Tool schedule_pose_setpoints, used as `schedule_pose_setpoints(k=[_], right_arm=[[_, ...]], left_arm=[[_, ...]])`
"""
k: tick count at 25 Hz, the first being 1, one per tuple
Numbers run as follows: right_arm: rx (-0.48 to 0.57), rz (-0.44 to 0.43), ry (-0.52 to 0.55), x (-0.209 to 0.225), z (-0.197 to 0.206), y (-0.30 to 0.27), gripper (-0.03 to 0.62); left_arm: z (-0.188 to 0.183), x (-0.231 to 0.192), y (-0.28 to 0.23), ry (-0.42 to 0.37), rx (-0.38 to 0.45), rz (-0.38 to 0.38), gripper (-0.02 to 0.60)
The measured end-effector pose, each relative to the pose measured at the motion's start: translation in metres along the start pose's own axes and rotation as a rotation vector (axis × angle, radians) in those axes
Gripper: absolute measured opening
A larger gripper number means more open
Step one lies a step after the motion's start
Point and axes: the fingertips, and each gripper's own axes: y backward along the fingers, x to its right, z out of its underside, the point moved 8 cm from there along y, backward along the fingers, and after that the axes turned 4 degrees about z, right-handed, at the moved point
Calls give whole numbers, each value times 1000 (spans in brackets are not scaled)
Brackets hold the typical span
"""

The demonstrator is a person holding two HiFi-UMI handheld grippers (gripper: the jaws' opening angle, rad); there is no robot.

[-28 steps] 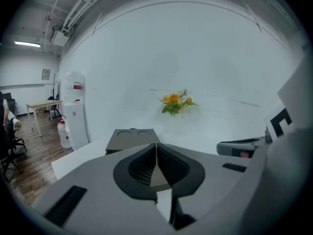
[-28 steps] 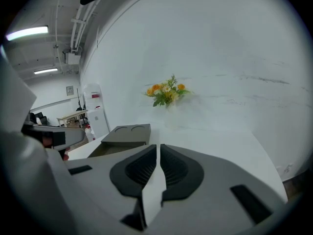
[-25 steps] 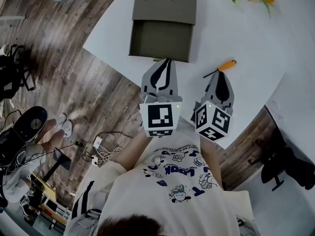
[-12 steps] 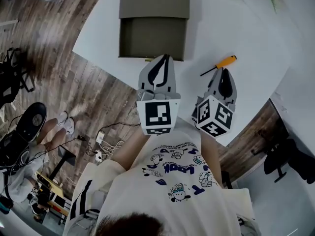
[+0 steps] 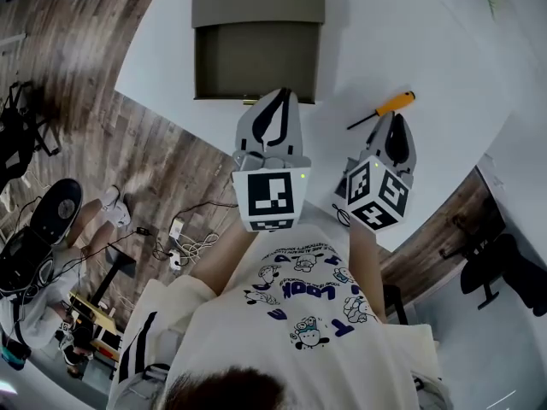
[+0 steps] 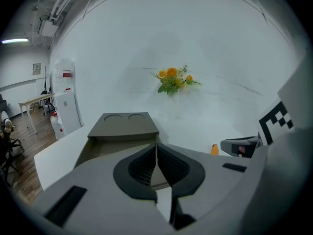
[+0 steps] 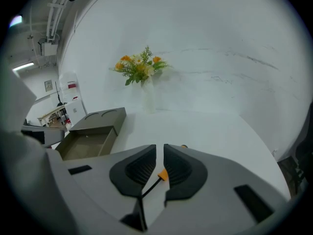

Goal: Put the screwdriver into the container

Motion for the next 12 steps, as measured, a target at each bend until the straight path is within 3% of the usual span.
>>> schedule_pose_setpoints(k=[3,4,12], right_arm=[[-23,15,-11,4,5,-8,65],[-32,20,-16,5,7,-10,105],[-84,46,-39,17,16,-31,129]], left_arm=[[4,0,-4,3,-15,-1,23],[6,1,-5,3,-20,-2,23],[12,4,-21,8,-48,-10,23]])
